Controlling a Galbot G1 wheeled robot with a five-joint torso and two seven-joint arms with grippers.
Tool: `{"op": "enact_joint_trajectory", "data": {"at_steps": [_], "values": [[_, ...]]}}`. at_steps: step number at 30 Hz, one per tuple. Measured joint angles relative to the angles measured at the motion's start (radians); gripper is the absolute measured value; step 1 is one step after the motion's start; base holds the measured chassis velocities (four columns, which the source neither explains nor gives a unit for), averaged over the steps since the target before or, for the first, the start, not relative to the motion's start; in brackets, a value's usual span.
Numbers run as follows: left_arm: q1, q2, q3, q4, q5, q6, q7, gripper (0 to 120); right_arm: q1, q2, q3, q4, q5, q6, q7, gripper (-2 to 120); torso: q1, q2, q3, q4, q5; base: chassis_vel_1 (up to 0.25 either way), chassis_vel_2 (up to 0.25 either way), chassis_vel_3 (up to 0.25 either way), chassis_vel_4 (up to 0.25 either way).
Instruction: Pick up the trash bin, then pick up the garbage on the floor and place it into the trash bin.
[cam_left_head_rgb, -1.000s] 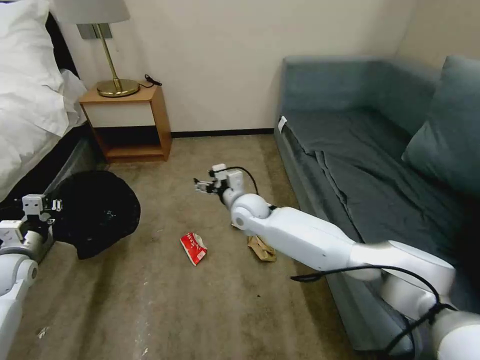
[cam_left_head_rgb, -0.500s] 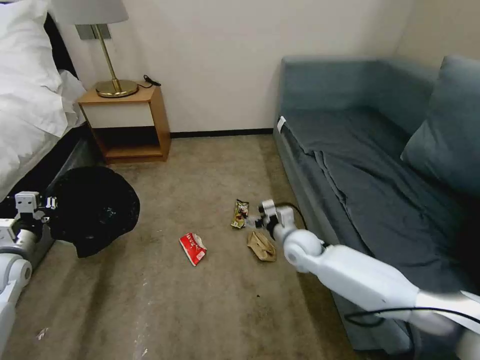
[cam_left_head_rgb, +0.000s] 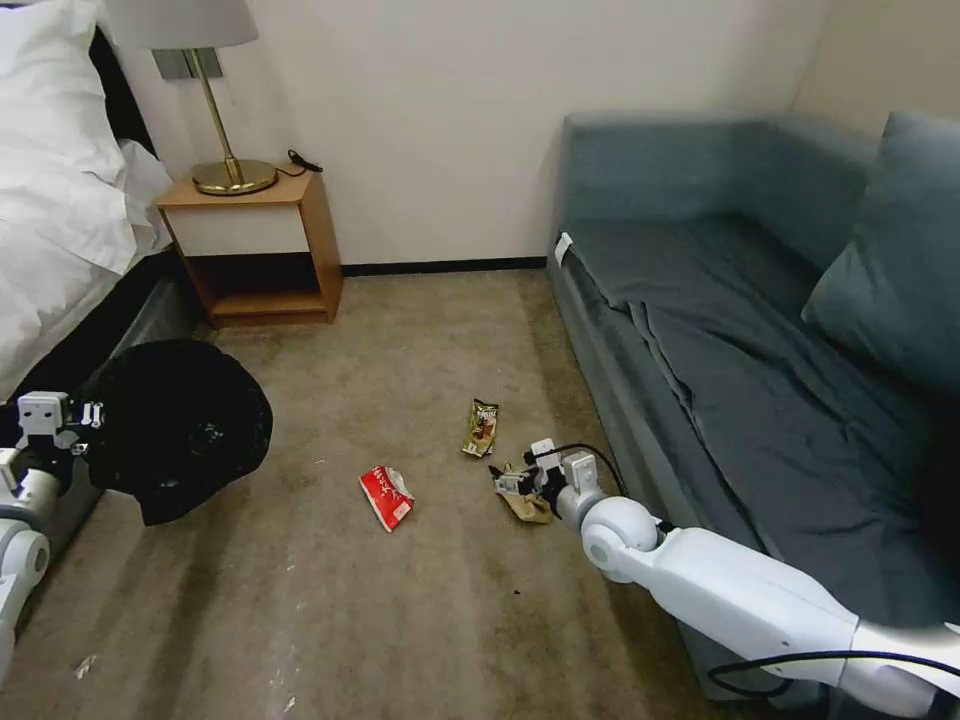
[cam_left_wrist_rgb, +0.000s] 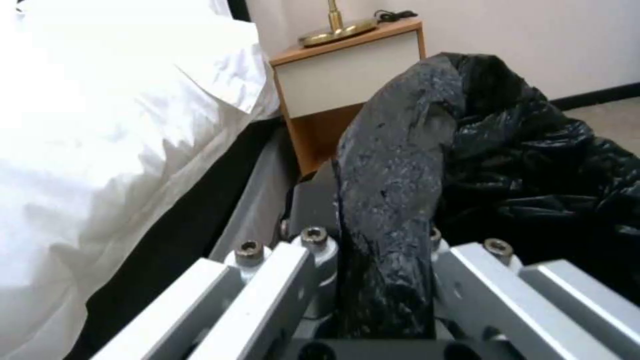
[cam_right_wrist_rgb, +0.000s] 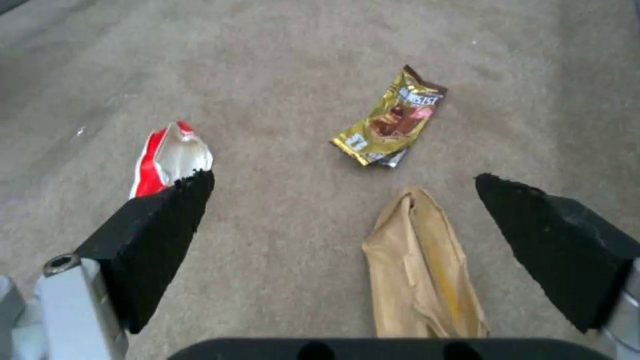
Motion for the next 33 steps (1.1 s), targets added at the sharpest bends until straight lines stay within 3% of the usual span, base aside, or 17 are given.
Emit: {"op": "enact_joint_trajectory", "data": {"at_steps": [19,33], "values": [[-0.003,-0.005,0.004,-0.006,0.001,0.004,0.004,6,-0.018,-0.011,-0.009,0.029,-0.003,0.020,-0.038,100,0.000,0.000,0.000,-0.0001,-0.0001,0.000,0.000,0.000,0.000],[-0.008,-0.021,0.010,0.002,0.012,0.007,0.004,6,-0.027,0.008,-0.032,0.030,-0.020,0.016,-0.042,100,0.000,0.000,0.000,0.0000,-0.0001,-0.081,0.086,0.081,-0.075]]}}
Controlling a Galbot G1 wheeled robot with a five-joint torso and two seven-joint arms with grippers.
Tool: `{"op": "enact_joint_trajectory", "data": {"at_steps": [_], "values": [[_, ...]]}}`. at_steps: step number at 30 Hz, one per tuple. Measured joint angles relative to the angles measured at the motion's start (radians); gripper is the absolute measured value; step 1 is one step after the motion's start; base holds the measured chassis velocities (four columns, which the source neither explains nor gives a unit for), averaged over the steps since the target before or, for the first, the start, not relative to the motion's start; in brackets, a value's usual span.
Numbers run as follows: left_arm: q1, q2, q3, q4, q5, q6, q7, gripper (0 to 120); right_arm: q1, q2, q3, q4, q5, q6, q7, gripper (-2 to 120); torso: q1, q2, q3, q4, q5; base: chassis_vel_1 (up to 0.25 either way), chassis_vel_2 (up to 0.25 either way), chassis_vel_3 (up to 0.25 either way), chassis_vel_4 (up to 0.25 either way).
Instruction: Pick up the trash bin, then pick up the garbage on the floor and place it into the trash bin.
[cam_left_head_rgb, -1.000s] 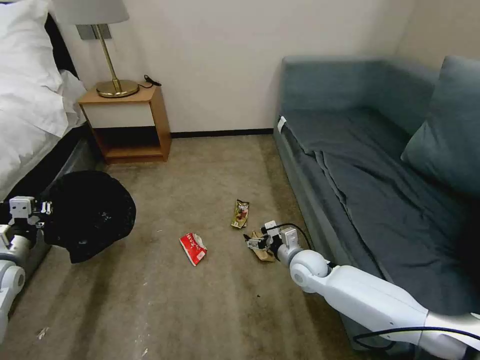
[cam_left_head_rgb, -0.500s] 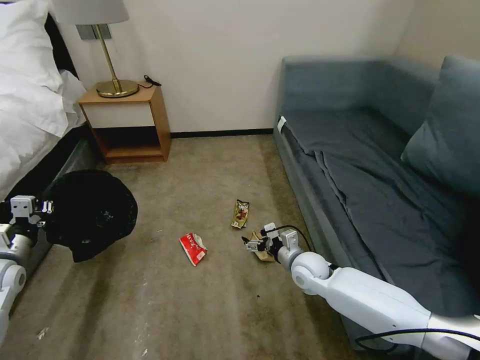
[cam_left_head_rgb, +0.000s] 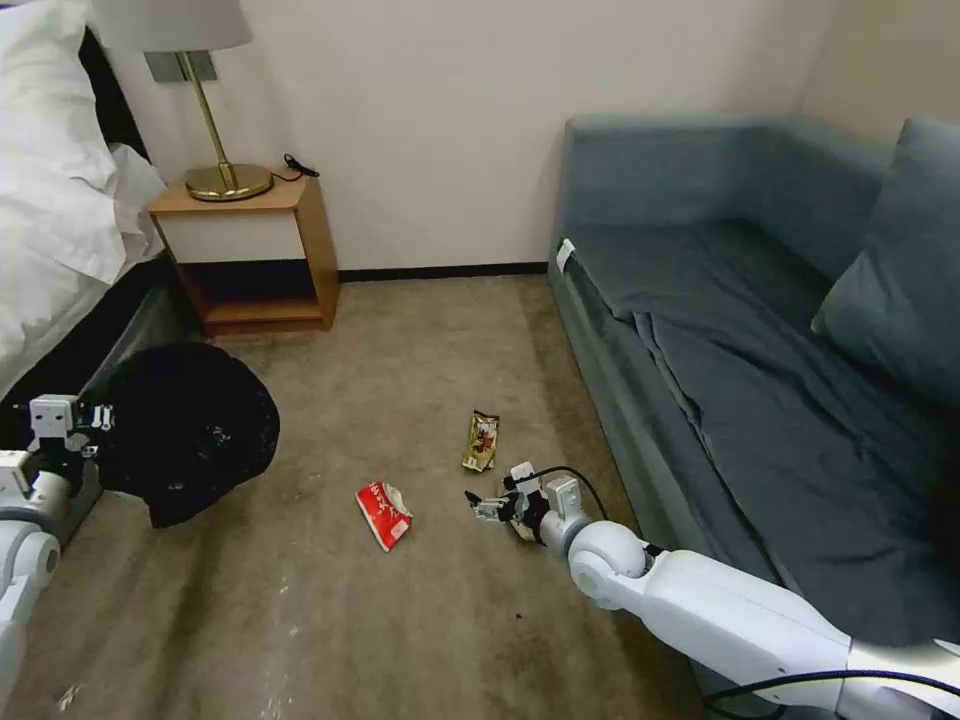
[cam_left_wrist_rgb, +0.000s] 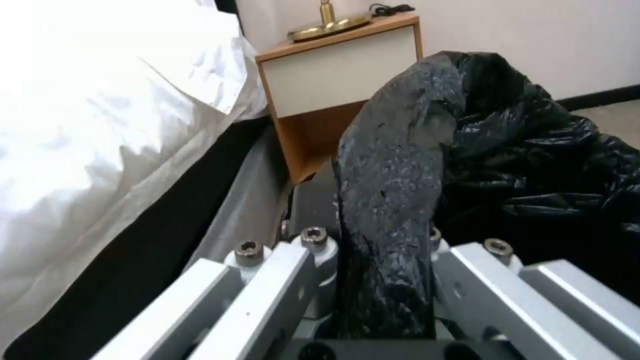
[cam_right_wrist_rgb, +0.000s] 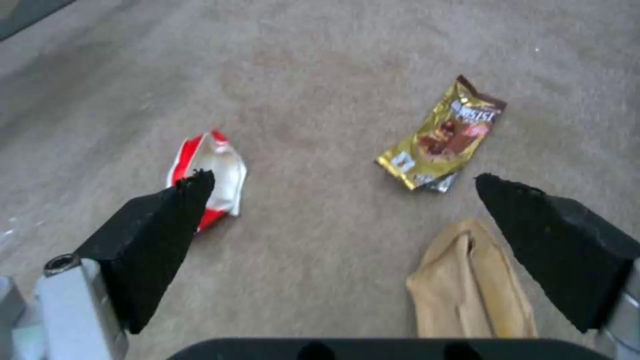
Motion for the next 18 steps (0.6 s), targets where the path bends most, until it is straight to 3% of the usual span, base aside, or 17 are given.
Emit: {"op": "enact_joint_trajectory", "data": {"at_steps": [18], "values": [[-0.033,-0.022,0.013,0.004,0.016,0.016,0.000,6,0.008,0.016,-0.004,-0.058,-0.032,0.015,-0.057,100,0.000,0.000,0.000,-0.0001,0.0001,-0.056,0.054,0.053,-0.061]]}}
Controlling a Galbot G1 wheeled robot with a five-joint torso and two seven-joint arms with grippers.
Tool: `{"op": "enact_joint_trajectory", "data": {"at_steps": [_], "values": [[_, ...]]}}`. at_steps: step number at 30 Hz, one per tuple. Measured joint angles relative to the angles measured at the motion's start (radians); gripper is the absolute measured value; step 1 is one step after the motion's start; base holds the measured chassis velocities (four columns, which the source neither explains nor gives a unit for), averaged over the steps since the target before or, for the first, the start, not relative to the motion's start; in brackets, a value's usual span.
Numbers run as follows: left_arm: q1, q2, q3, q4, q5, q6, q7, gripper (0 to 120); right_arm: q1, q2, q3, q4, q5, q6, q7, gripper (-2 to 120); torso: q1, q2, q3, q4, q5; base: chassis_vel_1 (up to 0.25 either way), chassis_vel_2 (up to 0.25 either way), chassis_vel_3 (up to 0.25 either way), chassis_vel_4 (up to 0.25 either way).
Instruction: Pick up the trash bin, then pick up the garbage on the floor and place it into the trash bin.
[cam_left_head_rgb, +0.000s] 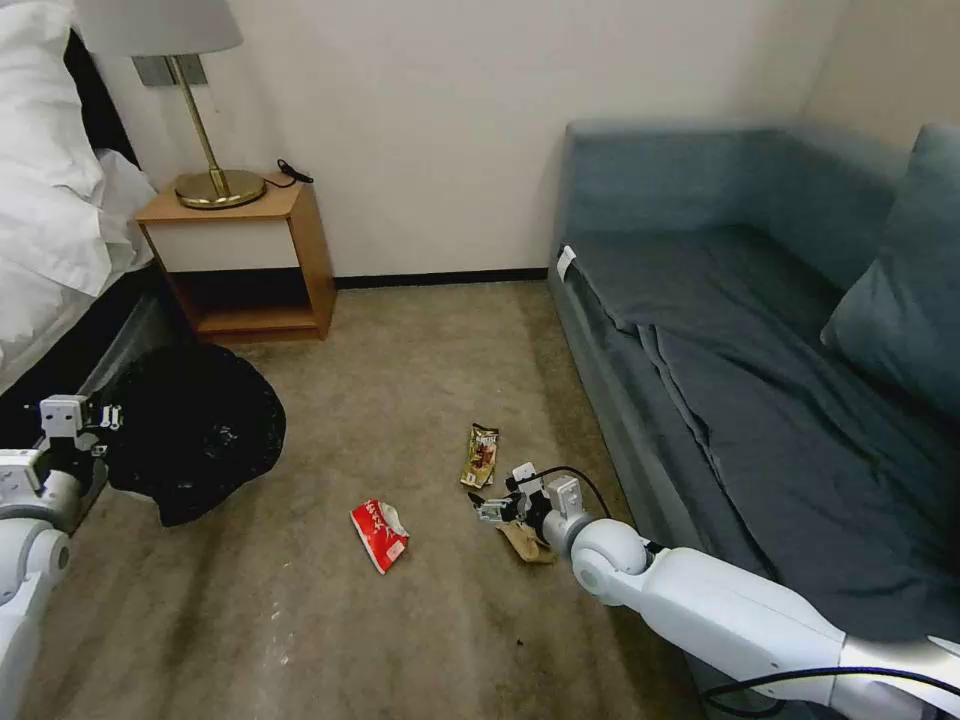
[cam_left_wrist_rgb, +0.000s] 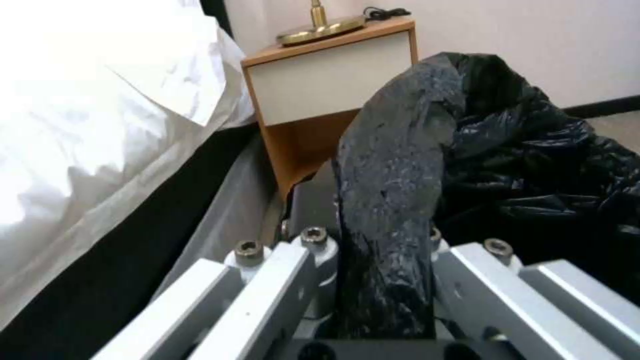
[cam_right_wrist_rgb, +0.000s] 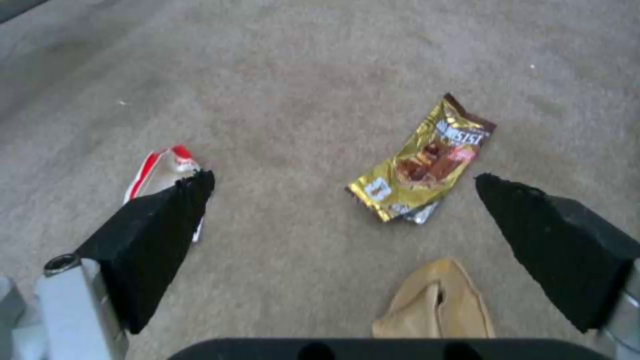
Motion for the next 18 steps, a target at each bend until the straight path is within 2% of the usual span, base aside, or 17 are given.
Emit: {"op": "enact_joint_trajectory", "data": {"at_steps": [18], "values": [[0.018,-0.003,-0.009,0.005,0.000,-0.002,0.004,6,0.030,0.021,-0.040,-0.017,-0.004,0.006,-0.016,100,0.000,0.000,0.000,0.0000,0.0000,-0.049,0.054,0.059,-0.057]]}}
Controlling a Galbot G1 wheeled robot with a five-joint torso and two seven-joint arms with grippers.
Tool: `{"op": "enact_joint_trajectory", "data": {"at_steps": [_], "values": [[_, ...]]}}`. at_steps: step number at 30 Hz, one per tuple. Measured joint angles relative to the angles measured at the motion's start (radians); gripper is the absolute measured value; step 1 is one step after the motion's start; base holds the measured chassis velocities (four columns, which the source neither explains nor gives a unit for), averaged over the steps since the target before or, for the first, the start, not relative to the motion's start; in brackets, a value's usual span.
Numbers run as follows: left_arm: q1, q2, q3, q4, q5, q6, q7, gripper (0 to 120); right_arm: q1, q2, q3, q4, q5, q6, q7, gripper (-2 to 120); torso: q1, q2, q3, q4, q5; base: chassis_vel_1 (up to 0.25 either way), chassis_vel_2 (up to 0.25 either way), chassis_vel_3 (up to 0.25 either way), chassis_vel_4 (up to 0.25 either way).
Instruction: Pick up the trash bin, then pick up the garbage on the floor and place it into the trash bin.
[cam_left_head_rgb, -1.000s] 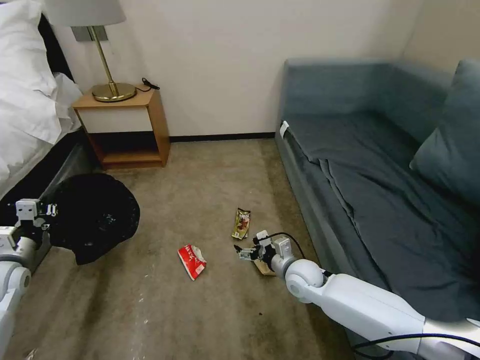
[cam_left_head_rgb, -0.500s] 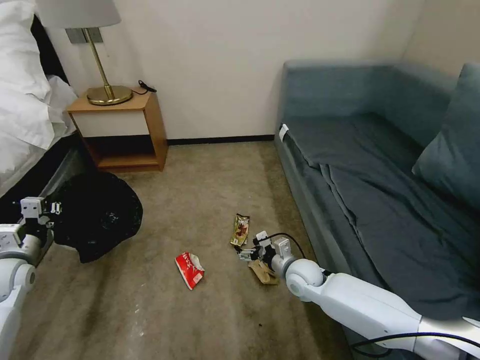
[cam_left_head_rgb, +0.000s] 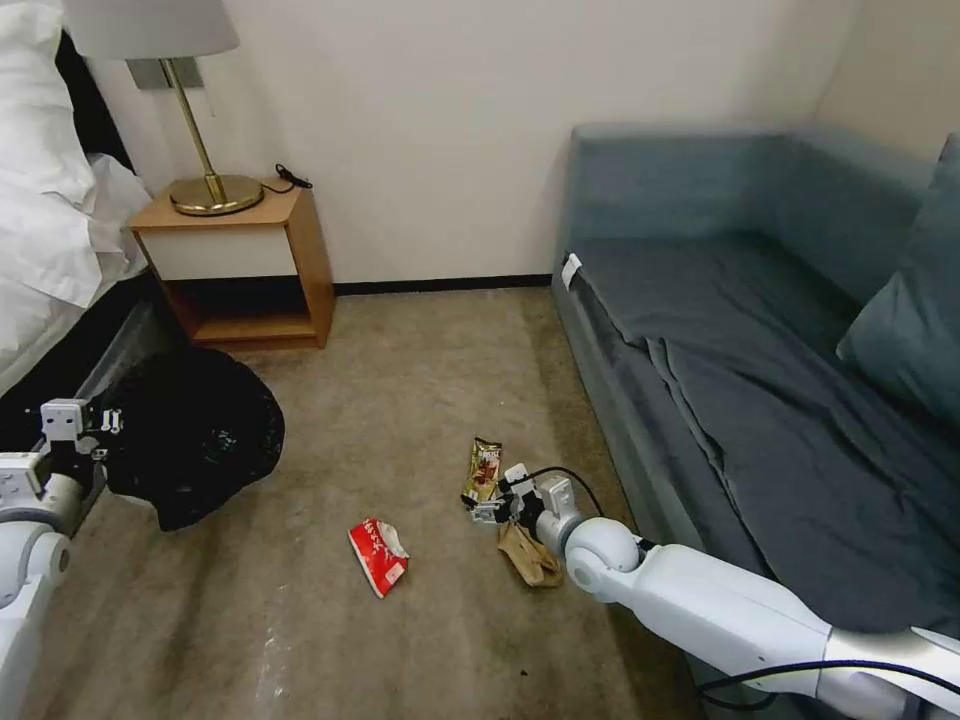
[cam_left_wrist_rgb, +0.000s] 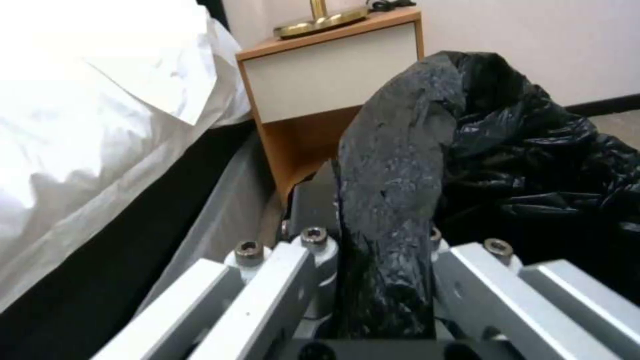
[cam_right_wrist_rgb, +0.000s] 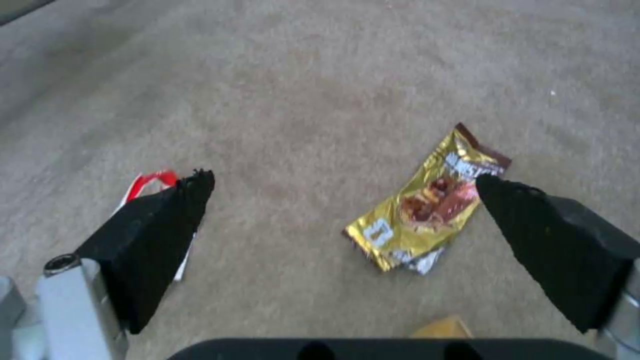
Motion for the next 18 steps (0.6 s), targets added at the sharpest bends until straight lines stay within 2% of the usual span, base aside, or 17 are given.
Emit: {"op": "enact_joint_trajectory", "data": {"at_steps": [12,18], "values": [[0.026,0.006,-0.012,-0.003,-0.003,-0.009,0.008,6,0.027,0.010,-0.028,0.007,0.010,0.000,0.002,100,0.000,0.000,0.000,-0.0001,0.0000,-0.065,0.058,0.070,-0.071],[0.028,-0.006,-0.011,-0.003,0.004,-0.010,0.009,6,0.040,0.007,-0.037,0.016,0.019,-0.001,0.005,100,0.000,0.000,0.000,0.0000,0.0000,-0.063,0.060,0.060,-0.069]]}}
